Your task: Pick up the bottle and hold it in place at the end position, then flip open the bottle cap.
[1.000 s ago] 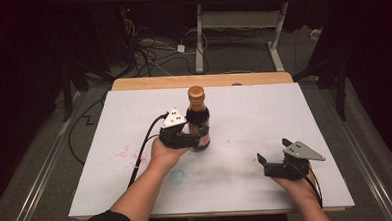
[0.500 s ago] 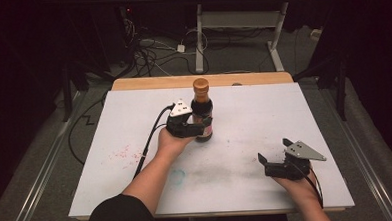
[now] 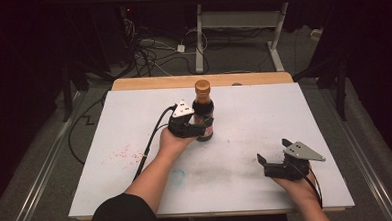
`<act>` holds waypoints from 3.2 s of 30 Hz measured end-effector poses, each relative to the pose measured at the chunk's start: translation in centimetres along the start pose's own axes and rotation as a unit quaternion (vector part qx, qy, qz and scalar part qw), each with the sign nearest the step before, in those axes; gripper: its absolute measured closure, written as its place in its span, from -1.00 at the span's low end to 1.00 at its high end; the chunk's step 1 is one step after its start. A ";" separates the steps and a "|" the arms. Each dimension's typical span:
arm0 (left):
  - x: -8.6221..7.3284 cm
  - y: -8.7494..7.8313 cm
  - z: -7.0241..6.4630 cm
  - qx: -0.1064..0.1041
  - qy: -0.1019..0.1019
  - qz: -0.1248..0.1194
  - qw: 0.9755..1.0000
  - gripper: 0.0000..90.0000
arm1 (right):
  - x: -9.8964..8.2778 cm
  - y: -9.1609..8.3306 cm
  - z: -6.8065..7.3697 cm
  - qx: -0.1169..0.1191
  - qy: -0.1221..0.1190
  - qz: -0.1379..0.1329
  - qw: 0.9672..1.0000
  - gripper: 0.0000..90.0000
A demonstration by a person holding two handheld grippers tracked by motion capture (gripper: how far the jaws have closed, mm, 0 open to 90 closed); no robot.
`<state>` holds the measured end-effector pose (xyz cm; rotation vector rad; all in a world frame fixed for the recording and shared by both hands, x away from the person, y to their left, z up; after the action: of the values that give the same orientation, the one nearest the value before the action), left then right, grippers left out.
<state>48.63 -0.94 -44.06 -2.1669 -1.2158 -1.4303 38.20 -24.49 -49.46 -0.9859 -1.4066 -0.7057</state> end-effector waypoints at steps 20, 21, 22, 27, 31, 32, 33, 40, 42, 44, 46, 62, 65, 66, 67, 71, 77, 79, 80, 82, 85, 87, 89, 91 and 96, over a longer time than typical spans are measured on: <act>3.0 -1.9 -1.0 -0.004 -0.040 -0.013 0.999 -0.52 | -0.1 0.2 0.3 0.003 -0.004 0.003 1.000 -0.99; 3.5 -2.0 -1.2 -0.005 -0.039 -0.018 0.999 -0.52 | -0.1 0.2 0.3 0.003 -0.003 0.003 1.000 -0.99; 3.9 -2.1 -1.4 -0.008 -0.038 -0.022 0.999 -0.52 | -0.1 0.2 0.4 0.004 -0.003 0.003 1.000 -0.99; 5.2 -2.3 -1.6 -0.004 -0.035 -0.028 0.999 -0.52 | 0.0 0.3 0.6 0.006 -0.001 0.003 1.000 -0.99; 5.4 -2.2 -1.6 -0.002 -0.032 -0.026 0.999 -0.52 | 0.3 0.5 0.7 0.012 0.004 0.002 1.000 -0.99; 5.3 -1.9 -1.7 -0.002 -0.034 -0.025 0.999 -0.52 | 0.4 0.6 0.8 0.013 0.005 0.001 1.000 -0.99; 5.3 -1.9 -1.7 -0.002 -0.034 -0.025 0.999 -0.52 | 0.6 0.7 0.9 0.015 0.005 -0.001 1.000 -0.99; 4.4 -0.9 -1.6 0.002 -0.035 -0.013 0.999 -0.52 | 3.9 1.8 1.9 0.040 0.011 -0.021 0.999 -0.98; 4.2 -0.5 -1.7 0.001 -0.032 -0.010 0.999 -0.52 | 4.8 2.4 2.1 0.049 0.014 -0.024 0.998 -0.96; 4.1 -0.3 -1.8 0.000 -0.031 -0.010 0.999 -0.51 | 5.7 3.1 2.2 0.056 0.014 -0.026 0.998 -0.91; 4.1 -0.2 -1.8 0.000 -0.030 -0.010 0.999 -0.51 | 6.5 3.8 2.3 0.063 0.017 -0.028 0.997 -0.83; 3.9 -0.1 -1.8 -0.003 -0.025 -0.011 1.000 -0.48 | 11.3 7.2 3.0 0.086 0.006 -0.047 0.995 0.00; 3.8 -0.1 -1.8 -0.005 -0.023 -0.010 1.000 -0.48 | 12.0 7.8 3.4 0.093 0.004 -0.046 0.995 0.22; 3.8 -0.1 -1.8 -0.005 -0.023 -0.010 1.000 -0.48 | 12.2 7.9 3.5 0.094 0.004 -0.048 0.994 0.29; 3.8 -0.1 -1.8 -0.005 -0.023 -0.010 1.000 -0.48 | 12.3 8.1 3.6 0.096 0.001 -0.047 0.994 0.37; 3.8 -0.1 -1.8 -0.004 -0.024 -0.011 1.000 -0.48 | 12.9 8.7 3.9 0.104 0.002 -0.048 0.993 0.64; 3.9 -0.1 -1.8 -0.004 -0.024 -0.010 1.000 -0.48 | 13.9 9.8 3.9 0.113 0.002 -0.045 0.993 0.93; 3.8 -0.1 -1.9 -0.003 -0.024 -0.011 1.000 -0.48 | 14.2 10.0 4.1 0.114 -0.001 -0.045 0.992 1.00; 3.8 -0.1 -1.9 -0.003 -0.024 -0.012 1.000 -0.48 | 14.2 10.0 4.1 0.114 -0.001 -0.045 0.992 1.00; 3.8 -0.1 -1.8 -0.004 -0.024 -0.011 1.000 -0.48 | 14.7 10.4 4.5 0.117 -0.012 -0.045 0.992 1.00; 3.8 -0.1 -1.8 -0.005 -0.024 -0.012 1.000 -0.47 | 15.1 10.7 4.9 0.120 -0.022 -0.045 0.992 1.00; 3.8 -0.2 -1.9 -0.007 -0.025 -0.016 1.000 -0.47 | 15.4 10.9 5.1 0.122 -0.023 -0.046 0.991 1.00; 3.8 -0.2 -1.8 -0.007 -0.026 -0.016 1.000 -0.47 | 15.6 11.1 5.3 0.125 -0.025 -0.047 0.991 1.00; 3.8 -0.3 -1.8 -0.007 -0.025 -0.016 1.000 -0.47 | 15.7 11.3 5.7 0.129 -0.029 -0.047 0.990 1.00; 3.8 -0.3 -1.8 -0.008 -0.023 -0.015 1.000 -0.47 | 16.2 11.7 6.5 0.135 -0.039 -0.048 0.989 1.00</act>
<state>47.84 -0.05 -40.04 -2.2121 -1.2634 -1.4139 46.74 -11.04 -35.80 -0.7438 -1.5785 -0.5330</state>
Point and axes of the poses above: each handheld gripper's, and its own axes: y roughly forward along the jaws, x roughly out of its top, z roughly to its left, the point moved 6 cm from there along y, roughly forward along the jaws, and after that the axes turned 15 degrees about -z, right-handed, at the moved point
